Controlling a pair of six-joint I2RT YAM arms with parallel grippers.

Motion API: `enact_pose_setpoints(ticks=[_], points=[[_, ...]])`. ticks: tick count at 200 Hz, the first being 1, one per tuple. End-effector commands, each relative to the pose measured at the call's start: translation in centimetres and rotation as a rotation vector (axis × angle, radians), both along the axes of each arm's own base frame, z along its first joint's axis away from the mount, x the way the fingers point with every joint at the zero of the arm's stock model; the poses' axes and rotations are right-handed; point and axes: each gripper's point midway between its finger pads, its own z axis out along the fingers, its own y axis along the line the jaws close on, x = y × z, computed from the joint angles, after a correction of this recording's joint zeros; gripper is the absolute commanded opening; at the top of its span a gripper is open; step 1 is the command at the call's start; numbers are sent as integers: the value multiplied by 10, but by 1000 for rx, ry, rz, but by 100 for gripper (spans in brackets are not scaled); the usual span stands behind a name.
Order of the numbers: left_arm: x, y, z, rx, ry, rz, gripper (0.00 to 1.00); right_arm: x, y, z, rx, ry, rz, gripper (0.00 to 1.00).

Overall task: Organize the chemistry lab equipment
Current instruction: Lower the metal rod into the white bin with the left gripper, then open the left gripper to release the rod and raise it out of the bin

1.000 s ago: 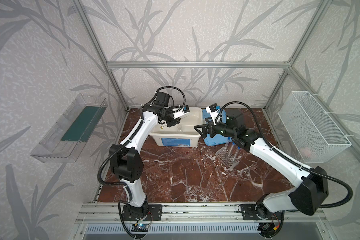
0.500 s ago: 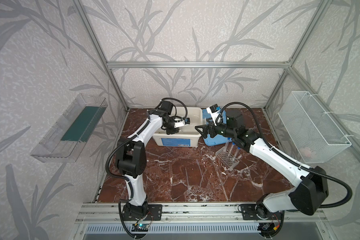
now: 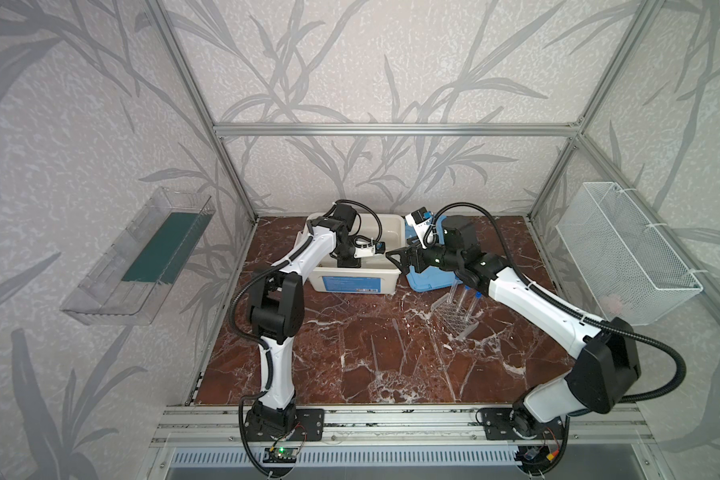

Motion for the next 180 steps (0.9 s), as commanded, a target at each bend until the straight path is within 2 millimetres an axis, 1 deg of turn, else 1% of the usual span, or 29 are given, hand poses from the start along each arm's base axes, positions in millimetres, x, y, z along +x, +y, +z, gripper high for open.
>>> enact_pose_setpoints(ticks=[1, 26, 51, 78, 100, 119, 143, 169, 180], points=[[-14, 4, -17, 52, 99, -31, 0, -2, 2, 2, -5, 7, 26, 94], [-17, 0, -22, 79, 130, -47, 0, 1, 2, -3, -11, 8, 20, 94], [-11, -2, -27, 115, 119, -21, 0, 3, 4, -11, -18, 21, 20, 94], [-10, -4, -36, 173, 132, -11, 0, 5, 5, -16, -21, 31, 19, 94], [-8, -4, -43, 209, 130, 2, 0, 5, 4, -18, -27, 32, 14, 94], [-9, -5, -44, 209, 152, 24, 0, 6, 3, -19, -35, 28, 11, 94], [-9, 1, -51, 248, 154, 35, 0, 6, 1, -22, -40, 26, 2, 94], [-8, 1, -54, 255, 135, 38, 0, 5, -1, -22, -46, 23, 0, 94], [-8, 2, -56, 261, 131, 44, 3, 6, -2, -22, -48, 21, -5, 94]])
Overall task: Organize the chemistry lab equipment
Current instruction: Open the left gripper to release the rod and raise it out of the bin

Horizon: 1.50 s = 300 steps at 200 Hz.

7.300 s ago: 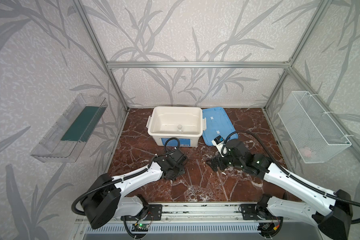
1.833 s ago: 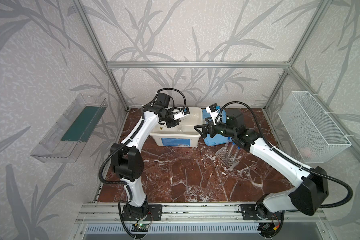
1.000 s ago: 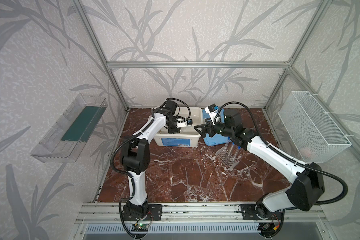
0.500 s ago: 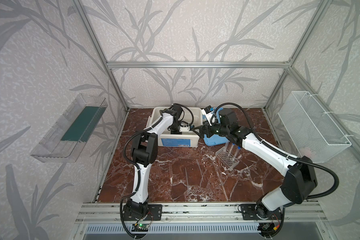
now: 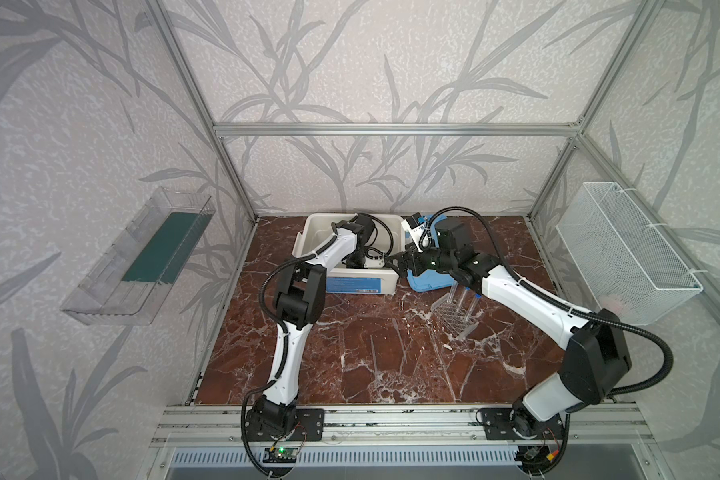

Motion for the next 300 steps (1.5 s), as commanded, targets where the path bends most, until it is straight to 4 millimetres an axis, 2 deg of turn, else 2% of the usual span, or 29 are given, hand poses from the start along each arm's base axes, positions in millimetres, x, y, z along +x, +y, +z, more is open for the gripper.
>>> enact_pose_setpoints(ticks=[1, 45, 72, 99, 122, 169, 182, 192, 223, 235, 247, 273, 293, 300], points=[[-7, 4, -1, 31, 11, 3, 3, 1, -4, 2, -8, -20, -8, 94], [-6, 5, -3, 45, 7, 4, 6, 3, -6, 0, -15, -21, -14, 94], [-5, 8, 0, 66, -10, 8, 13, 3, -8, 3, -14, -25, -20, 94], [-6, 6, 13, 44, -35, 5, 16, 4, -9, 5, -13, -31, -26, 94], [-3, 5, 29, 38, -74, 14, 24, 5, -10, 10, -8, -37, -31, 94], [8, 9, 74, 18, -185, 35, 32, 0, -13, 22, 0, -54, -35, 94], [7, 10, 87, 14, -206, 38, 38, -1, -14, 27, 4, -60, -36, 94], [7, 11, 97, -1, -226, 73, 54, -2, -15, 30, 5, -61, -37, 94], [8, 14, 129, -32, -300, 109, 57, -6, -18, 39, 11, -69, -39, 94], [8, 16, 142, -49, -333, 131, 61, -9, -19, 43, 17, -73, -39, 94], [8, 17, 157, -72, -374, 154, 84, -11, -21, 47, 23, -80, -44, 94], [5, 18, 184, -128, -430, 211, 84, -18, -26, 54, 28, -89, -52, 95], [4, 21, 207, -174, -518, 280, 90, -23, -32, 55, 28, -94, -63, 99], [6, 22, 219, -212, -576, 326, 95, -25, -36, 55, 30, -97, -76, 99]])
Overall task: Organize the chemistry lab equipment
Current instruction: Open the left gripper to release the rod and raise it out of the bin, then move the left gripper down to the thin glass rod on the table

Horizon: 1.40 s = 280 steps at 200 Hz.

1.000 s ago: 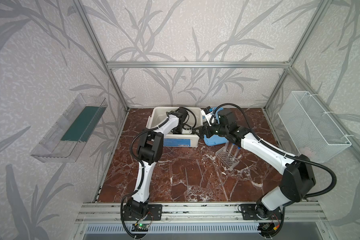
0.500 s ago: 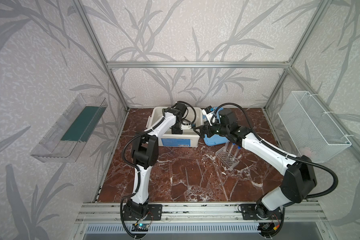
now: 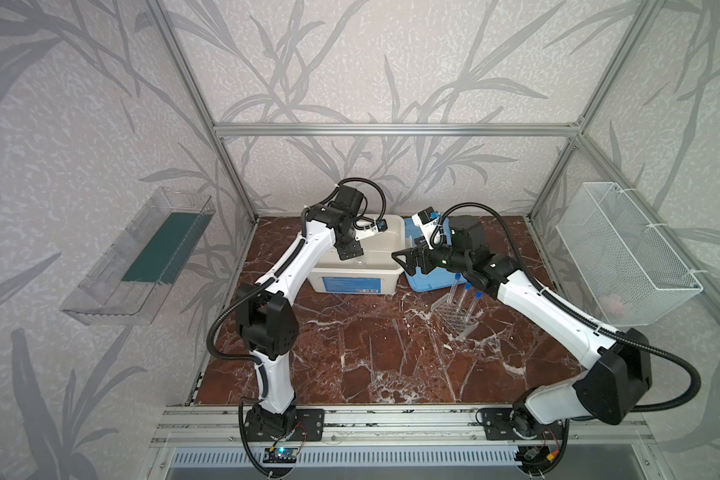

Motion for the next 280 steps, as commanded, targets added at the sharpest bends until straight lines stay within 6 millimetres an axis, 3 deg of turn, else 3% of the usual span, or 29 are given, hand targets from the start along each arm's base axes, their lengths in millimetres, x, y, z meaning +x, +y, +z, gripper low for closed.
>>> enact_pose_setpoints(ticks=[1, 18, 38, 70, 105, 123, 143, 178, 195, 215, 243, 261, 280], points=[[-2, 4, 35, -101, -129, 107, 96, -9, -13, 9, 8, -18, -32, 99], [2, 7, 66, -220, -294, 206, 100, -16, -18, 11, 6, -28, -29, 99], [-10, 5, 83, -356, -345, 306, 100, -21, -23, 10, -2, -33, -36, 99], [-35, -3, 104, -706, -227, 569, 99, -34, -24, -3, -16, 9, 29, 99], [-79, -10, 103, -975, -47, 718, 99, -55, -29, -19, -67, 40, 73, 99], [-106, -4, 85, -1028, 44, 822, 99, -70, -32, -31, -187, 31, 82, 100], [-139, 3, 59, -922, 136, 858, 99, -91, -32, -47, -288, 4, 117, 100], [-190, 27, 11, -838, 245, 1002, 99, -123, -23, -60, -327, -31, 176, 97], [-209, 27, -23, -839, 319, 1036, 99, -132, -20, -64, -325, -48, 184, 97], [-219, 26, -59, -886, 368, 1109, 99, -138, -17, -66, -300, -45, 191, 96], [-222, 25, -95, -948, 387, 1154, 99, -143, -16, -71, -298, -28, 199, 95], [-213, 27, -121, -928, 349, 1144, 99, -146, -15, -73, -288, -28, 205, 95], [-206, 33, -136, -871, 331, 1181, 99, -148, -18, -73, -289, -30, 201, 95]])
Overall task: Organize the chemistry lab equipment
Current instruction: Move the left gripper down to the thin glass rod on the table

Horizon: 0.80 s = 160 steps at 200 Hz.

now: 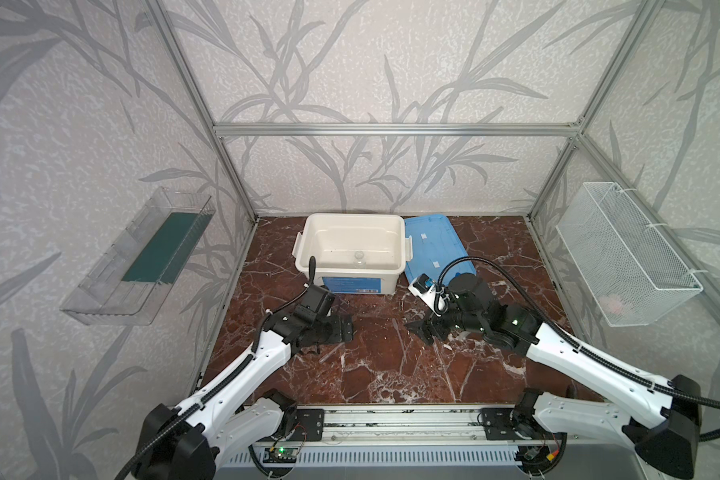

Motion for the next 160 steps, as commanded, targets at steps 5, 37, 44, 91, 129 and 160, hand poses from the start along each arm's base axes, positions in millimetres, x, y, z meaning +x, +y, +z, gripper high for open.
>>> enact_pose_setpoints(ticks=[5, 37, 44, 91, 129, 160], points=[[29, -1, -1, 0, -69, 73, 99, -3, -3, 6, 24, -18, -11, 95], [36, 1, -22, 23, -50, 79, 99, -6, -10, 6, 25, -28, -22, 95], [36, 5, -30, 43, -32, 92, 99, -6, -11, 6, 23, -28, -23, 95], [32, 19, -50, 86, 22, 124, 99, -10, -15, 8, 35, -33, -24, 94], [26, 25, -56, 102, 39, 144, 99, -10, -18, 8, 20, -41, -27, 94], [8, 25, -68, 104, 129, 135, 99, -11, -20, 9, 16, -49, -27, 94]])
